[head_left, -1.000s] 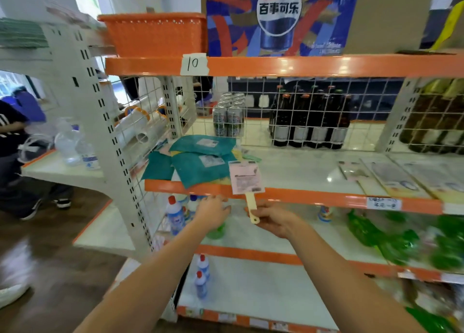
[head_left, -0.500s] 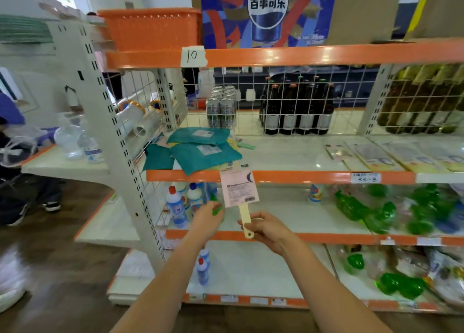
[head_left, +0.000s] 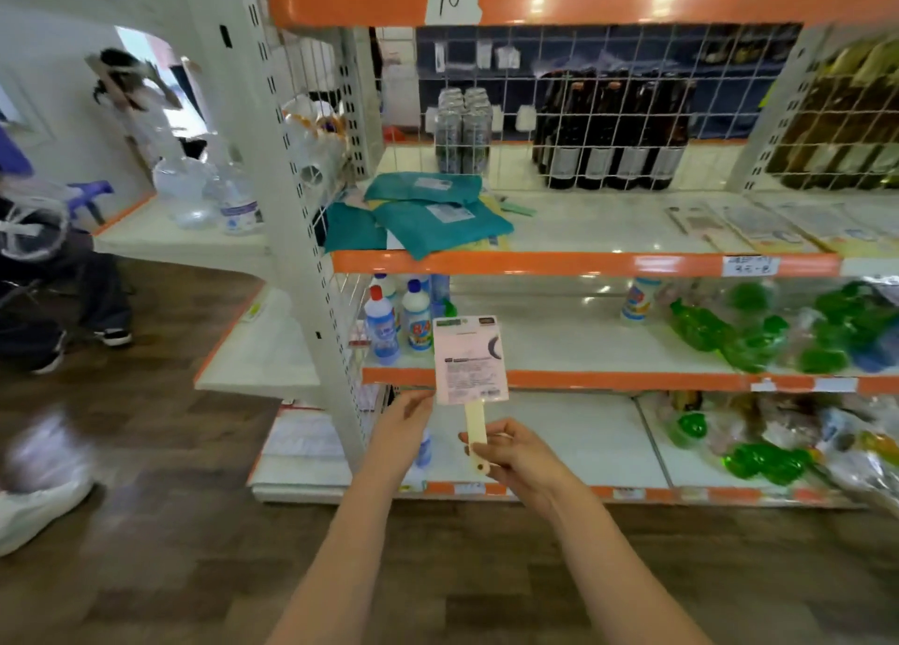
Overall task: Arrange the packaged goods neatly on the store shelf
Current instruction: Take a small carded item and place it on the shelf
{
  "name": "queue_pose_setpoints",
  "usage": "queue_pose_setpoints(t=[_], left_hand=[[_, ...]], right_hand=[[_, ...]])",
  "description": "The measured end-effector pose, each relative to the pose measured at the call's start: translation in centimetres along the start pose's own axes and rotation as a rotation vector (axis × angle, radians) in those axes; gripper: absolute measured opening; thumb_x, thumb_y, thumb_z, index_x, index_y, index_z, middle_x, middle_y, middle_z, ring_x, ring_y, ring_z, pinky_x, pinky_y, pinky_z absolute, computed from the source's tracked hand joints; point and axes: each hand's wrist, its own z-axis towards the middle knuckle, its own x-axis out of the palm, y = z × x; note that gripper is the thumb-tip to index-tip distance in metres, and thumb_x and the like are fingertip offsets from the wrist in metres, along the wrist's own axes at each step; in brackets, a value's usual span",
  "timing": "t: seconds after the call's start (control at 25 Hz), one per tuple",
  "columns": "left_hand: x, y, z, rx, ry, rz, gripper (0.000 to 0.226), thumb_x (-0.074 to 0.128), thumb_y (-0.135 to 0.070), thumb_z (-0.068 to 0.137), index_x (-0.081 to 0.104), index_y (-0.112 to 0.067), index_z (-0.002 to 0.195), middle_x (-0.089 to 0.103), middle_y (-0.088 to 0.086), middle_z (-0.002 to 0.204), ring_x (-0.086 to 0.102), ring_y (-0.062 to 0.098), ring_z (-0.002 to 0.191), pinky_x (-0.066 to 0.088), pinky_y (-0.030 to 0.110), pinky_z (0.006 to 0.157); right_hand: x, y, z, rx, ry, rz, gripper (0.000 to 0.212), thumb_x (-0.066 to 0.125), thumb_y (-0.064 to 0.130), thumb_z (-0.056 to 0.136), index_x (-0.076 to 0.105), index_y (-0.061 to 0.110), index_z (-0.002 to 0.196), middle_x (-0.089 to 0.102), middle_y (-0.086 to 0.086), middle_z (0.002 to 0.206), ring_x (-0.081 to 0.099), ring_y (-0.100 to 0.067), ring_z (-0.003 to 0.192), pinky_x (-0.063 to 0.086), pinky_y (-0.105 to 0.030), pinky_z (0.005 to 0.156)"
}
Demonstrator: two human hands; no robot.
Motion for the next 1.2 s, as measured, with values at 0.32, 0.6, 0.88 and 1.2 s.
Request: queue_pose_setpoints(t=[0.32,0.6,0.88,1.2], left_hand=[[-2.5,3.0,-2.4,-0.226,0.014,-0.445,0.021,0.041,-0.028,0.101,0.058,-0.017,0.106,0.066,0.002,0.103,0.062,0.016,0.093,0.047,0.024,0.072],[-3.9,3.9,-3.6,-0.236,0.051,-0.587,0.013,0.05,-0.025,0.097,0.061,-0.021,0.103,0.068,0.001,0.1,0.064,0.019,0.096,0.054,0.027,0.077],[-4.0,4.5,-4.2,-0.243,-0.02,-0.652,0.013,0.048,-0.016,0.098,0.06,-0.014,0.103,0.066,0.008,0.108,0.063,0.022,0.099,0.054,0.027,0.077],[-3.3,4.1,-4.4,-0.148,-0.045,-0.491,0.031,0.044,-0.016,0.1,0.054,-0.009,0.128,0.063,0.005,0.117,0.063,0.022,0.106,0.055,0.029,0.083]], right_hand=[[3.8,-3.8,-2.7,0.055,0.004,-0.007,0.017,0.058,-0.007,0.087,0.052,0.008,0.093,0.07,-0.011,0.105,0.066,-0.023,0.099,0.055,-0.035,0.084],[5.8,-5.4,-3.5,0.071,-0.019,-0.255,0.019,0.065,0.002,0.085,0.054,0.012,0.096,0.068,-0.011,0.11,0.065,-0.025,0.101,0.056,-0.037,0.085],[7.2,-5.6,-4.5,-0.018,-0.126,-0.522,0.031,0.063,0.024,0.089,0.054,0.015,0.118,0.066,-0.008,0.113,0.066,-0.019,0.093,0.054,-0.021,0.067],[9.3,-5.4,-4.2,-0.128,-0.251,-1.217,0.04,0.057,0.031,0.093,0.05,0.016,0.129,0.063,-0.006,0.119,0.064,-0.02,0.1,0.052,-0.029,0.083]])
